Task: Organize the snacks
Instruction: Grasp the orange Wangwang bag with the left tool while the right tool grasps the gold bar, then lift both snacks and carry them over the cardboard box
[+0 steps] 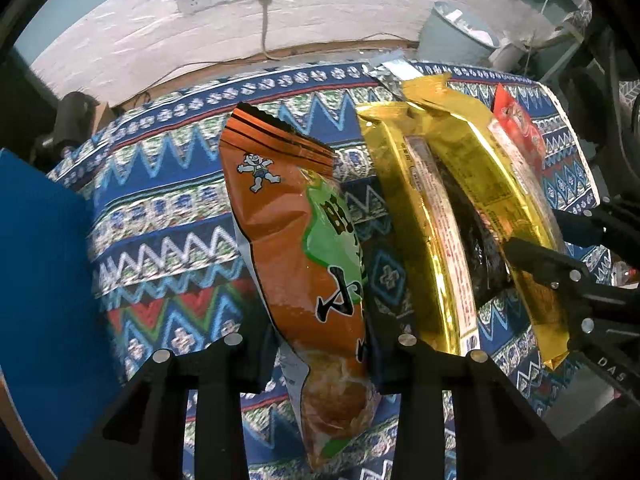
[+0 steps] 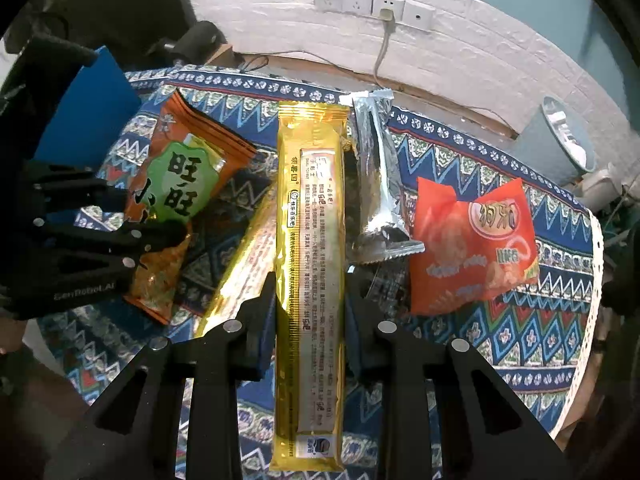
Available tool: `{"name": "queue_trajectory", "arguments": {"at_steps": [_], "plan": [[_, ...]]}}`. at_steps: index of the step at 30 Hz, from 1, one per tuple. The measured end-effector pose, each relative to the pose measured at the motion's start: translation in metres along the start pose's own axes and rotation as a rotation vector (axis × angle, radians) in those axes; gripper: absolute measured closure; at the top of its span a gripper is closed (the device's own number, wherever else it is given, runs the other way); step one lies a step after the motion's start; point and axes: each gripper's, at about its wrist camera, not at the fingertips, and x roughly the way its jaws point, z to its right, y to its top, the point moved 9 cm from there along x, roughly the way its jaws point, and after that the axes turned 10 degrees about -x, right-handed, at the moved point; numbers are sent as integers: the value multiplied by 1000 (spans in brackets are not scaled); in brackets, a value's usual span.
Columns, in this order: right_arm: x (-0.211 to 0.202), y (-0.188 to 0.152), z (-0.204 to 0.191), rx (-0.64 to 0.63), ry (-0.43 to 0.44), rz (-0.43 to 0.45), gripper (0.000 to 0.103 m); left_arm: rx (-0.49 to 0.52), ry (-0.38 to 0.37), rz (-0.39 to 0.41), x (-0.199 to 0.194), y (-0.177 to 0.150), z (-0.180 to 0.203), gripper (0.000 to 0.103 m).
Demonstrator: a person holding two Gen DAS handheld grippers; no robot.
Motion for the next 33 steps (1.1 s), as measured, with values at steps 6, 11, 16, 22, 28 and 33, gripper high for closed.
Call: {"name": "queue_trajectory", "arguments": {"at_steps": [6, 11, 16, 22, 28, 33], "plan": [[-19, 1, -8, 8, 3, 11, 76, 19, 21, 52, -30, -5, -11, 66], [-31, 5, -14, -2, -8, 27, 76, 47, 40, 87, -53, -8, -15, 66], [-44, 8, -17, 3, -8, 38, 76, 63, 56, 120, -72, -15, -15, 66], [-58, 15, -19, 8, -5, 55, 76, 75, 84, 169, -100, -14, -26, 66], [-74, 26, -27, 2, 5, 82, 76, 81, 116, 209, -122, -17, -39, 66], [-86, 36, -37, -11, 13, 107, 76, 94, 139, 250, -143, -18, -49, 66]]}}
